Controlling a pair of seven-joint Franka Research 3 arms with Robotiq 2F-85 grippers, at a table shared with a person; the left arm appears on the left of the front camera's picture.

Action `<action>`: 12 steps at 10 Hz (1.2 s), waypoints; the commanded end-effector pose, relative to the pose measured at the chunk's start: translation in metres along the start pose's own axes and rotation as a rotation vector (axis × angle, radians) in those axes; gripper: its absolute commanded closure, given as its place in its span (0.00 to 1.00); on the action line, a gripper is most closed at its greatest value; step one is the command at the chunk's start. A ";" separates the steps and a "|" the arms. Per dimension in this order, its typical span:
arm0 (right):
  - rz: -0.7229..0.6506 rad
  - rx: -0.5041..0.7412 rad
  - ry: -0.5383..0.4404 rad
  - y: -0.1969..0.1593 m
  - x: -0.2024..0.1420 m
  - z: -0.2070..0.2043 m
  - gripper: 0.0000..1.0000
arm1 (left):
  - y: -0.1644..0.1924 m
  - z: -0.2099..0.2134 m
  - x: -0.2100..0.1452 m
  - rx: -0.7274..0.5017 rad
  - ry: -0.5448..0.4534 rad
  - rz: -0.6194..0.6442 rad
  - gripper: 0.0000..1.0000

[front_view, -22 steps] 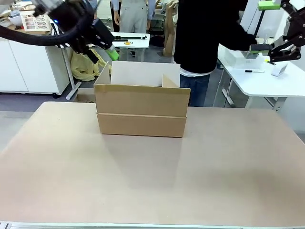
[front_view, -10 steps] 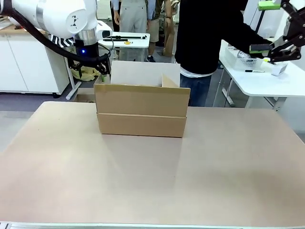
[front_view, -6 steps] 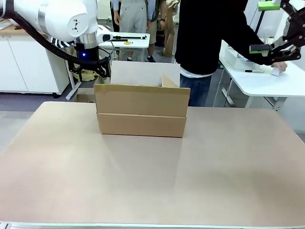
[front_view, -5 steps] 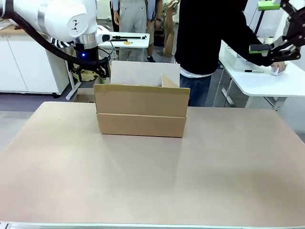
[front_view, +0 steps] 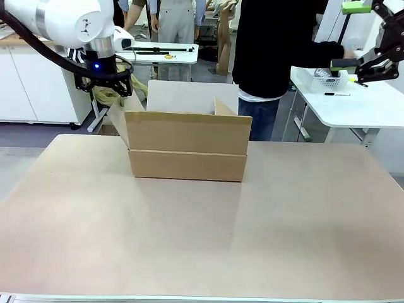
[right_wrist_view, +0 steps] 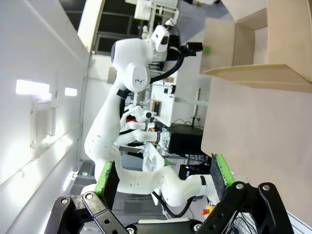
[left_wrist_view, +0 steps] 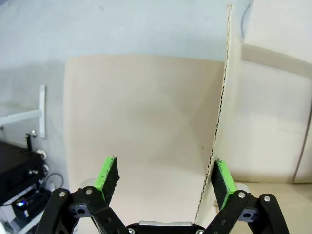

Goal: Pack the gift set into the box.
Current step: Place both hands on the side flaps of the Package Box and spread them outward.

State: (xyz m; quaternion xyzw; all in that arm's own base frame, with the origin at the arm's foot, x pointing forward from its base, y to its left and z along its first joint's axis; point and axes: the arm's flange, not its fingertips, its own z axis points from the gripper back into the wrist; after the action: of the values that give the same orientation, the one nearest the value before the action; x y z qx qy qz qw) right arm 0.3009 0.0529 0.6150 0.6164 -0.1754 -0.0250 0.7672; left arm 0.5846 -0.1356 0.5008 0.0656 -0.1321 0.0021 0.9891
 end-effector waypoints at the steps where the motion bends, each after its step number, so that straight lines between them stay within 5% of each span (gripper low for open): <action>1: 0.023 0.027 -0.006 0.001 0.002 -0.003 0.00 | 0.023 0.001 -0.005 0.026 0.009 0.075 0.00; 4: 0.023 0.027 -0.006 0.001 0.002 -0.003 0.00 | 0.061 -0.021 -0.014 -0.018 0.071 0.144 0.00; 7: 0.023 0.027 -0.006 0.001 0.002 -0.003 0.00 | 0.074 -0.051 -0.042 -0.303 0.134 0.102 0.00; 9: 0.023 0.027 -0.006 0.001 0.002 -0.003 0.00 | 0.081 -0.024 -0.049 -0.482 0.082 0.094 0.00; 11: 0.023 0.027 -0.006 0.001 0.002 -0.003 0.00 | 0.086 0.029 -0.048 -0.466 -0.074 0.107 0.00; 12: 0.023 0.027 -0.006 0.001 0.002 -0.003 0.00 | 0.079 0.057 -0.048 -0.578 -0.122 0.031 0.00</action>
State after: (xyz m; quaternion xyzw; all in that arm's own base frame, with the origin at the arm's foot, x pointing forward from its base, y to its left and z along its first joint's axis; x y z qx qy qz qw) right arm 0.3009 0.0527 0.6151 0.6162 -0.1756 -0.0250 0.7673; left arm 0.5323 -0.0638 0.5455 -0.1841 -0.1646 0.0167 0.9689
